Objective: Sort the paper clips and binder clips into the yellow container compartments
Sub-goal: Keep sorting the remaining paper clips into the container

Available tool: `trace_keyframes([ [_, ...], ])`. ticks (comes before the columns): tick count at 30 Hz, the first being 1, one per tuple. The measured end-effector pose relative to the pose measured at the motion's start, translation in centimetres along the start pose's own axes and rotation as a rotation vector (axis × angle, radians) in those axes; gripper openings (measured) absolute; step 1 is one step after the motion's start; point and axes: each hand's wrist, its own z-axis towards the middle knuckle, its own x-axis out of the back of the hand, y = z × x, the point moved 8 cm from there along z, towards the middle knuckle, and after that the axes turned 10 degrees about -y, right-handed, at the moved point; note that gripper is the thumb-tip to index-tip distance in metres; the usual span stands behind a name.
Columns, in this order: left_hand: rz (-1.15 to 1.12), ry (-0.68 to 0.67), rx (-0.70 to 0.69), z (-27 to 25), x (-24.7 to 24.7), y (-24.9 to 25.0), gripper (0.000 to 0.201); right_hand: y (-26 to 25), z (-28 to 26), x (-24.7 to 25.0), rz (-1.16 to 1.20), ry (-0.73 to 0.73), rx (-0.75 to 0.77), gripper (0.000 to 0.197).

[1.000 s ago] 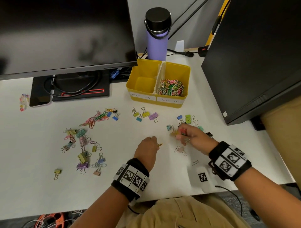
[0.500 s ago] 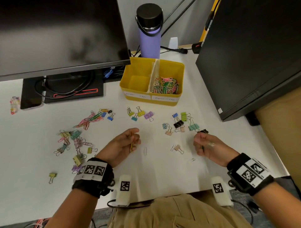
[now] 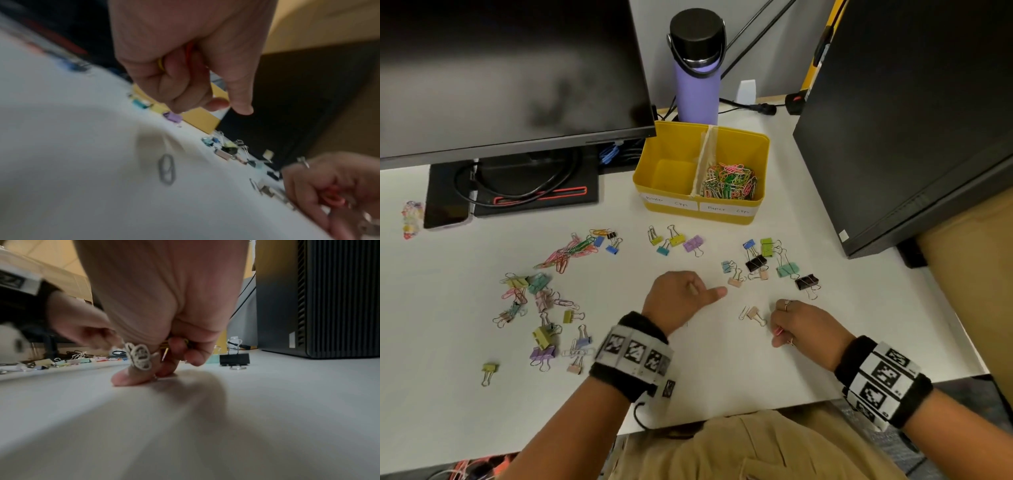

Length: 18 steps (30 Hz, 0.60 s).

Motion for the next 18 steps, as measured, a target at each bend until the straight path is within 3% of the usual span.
trace_keyframes([
  [4, 0.449, 0.021, -0.102, 2.2, -1.4, 5.2, 0.033, -0.8, -0.5, -0.1, 0.005, -0.012, 0.03, 0.018],
  [9, 0.684, -0.118, -0.032, 4.6, -3.1, 6.1, 0.034, -1.9, -0.4, 1.7, 0.209, 0.106, 0.074, 0.023],
  [13, 0.716, -0.156, 0.022, 4.5, -3.2, 4.9, 0.031, -2.9, 0.0, 2.0, 0.204, 0.071, 0.105, 0.053],
  [17, 0.648, -0.128, 0.049, 3.9, -2.0, 3.7, 0.028, -1.0, -0.4, 1.6, 0.104, 0.095, 0.04, 0.025],
  [18, 0.632, -0.106, 0.061, 3.5, -1.4, 3.2, 0.028, -0.6, -0.6, 1.9, 0.106, 0.104, 0.02, 0.032],
])
